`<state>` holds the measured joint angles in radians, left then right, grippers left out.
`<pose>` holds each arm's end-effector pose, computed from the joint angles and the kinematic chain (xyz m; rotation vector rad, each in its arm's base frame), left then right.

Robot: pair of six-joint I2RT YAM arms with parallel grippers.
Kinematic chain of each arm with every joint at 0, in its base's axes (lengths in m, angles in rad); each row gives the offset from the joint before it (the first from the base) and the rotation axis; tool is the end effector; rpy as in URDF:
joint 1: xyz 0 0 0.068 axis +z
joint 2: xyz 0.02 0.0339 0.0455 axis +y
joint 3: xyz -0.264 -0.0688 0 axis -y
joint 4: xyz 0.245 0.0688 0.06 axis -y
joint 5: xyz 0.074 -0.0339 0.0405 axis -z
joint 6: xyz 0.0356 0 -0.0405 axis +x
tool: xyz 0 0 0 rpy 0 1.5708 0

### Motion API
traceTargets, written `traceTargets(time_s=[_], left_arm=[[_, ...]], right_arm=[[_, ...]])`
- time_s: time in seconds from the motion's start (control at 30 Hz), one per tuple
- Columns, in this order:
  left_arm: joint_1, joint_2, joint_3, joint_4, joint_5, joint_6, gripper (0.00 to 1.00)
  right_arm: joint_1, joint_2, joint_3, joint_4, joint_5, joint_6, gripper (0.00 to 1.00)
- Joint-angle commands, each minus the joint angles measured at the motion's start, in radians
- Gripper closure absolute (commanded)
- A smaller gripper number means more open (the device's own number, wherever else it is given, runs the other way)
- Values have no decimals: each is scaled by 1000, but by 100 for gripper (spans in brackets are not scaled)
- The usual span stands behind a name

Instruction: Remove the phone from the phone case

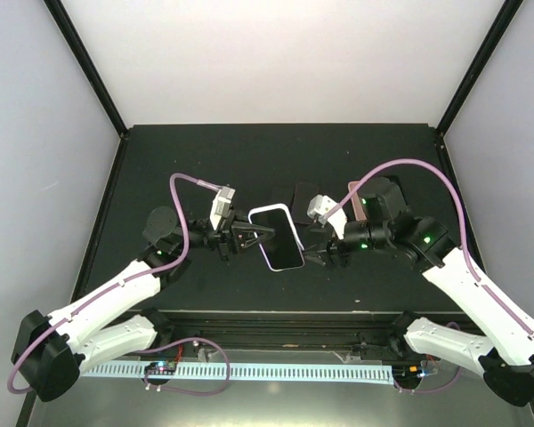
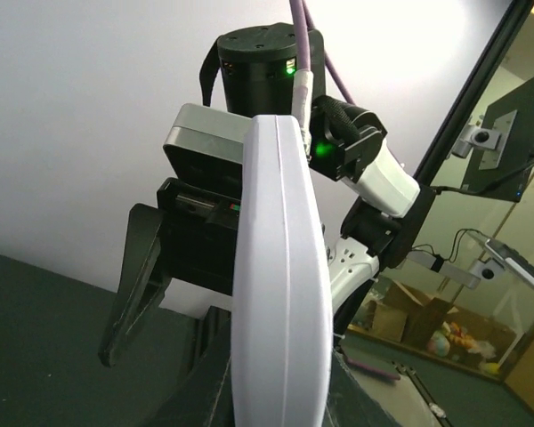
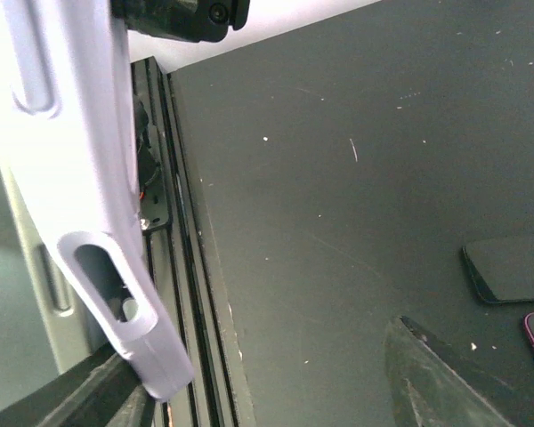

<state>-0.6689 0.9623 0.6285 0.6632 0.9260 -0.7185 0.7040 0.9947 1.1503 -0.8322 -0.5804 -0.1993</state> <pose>0.1475 -0.1529 0.3374 0.8889 1.3428 -1.6876 0.1321 0.1378 0.3672 -1.2732 1.8858 0.9210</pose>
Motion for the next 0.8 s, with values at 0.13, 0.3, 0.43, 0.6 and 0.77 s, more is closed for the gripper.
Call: traceTargets(time_s=[0.13, 0.3, 0.43, 0.6, 0.77], left_arm=[[-51, 65, -37, 97, 94, -93, 98], [-52, 98, -40, 95, 21, -103, 99], [-59, 120, -48, 180, -30, -152, 99], [-60, 134, -48, 102, -142, -108, 99], [-59, 132, -46, 34, -228, -68, 98]], right_arm=[[-14, 31, 68, 224, -148, 92, 30], [-14, 37, 111, 223, -237, 111, 30], [-14, 49, 123, 248, -227, 132, 36], [-16, 56, 120, 267, -311, 149, 50], [-34, 46, 112, 272, -362, 171, 68]])
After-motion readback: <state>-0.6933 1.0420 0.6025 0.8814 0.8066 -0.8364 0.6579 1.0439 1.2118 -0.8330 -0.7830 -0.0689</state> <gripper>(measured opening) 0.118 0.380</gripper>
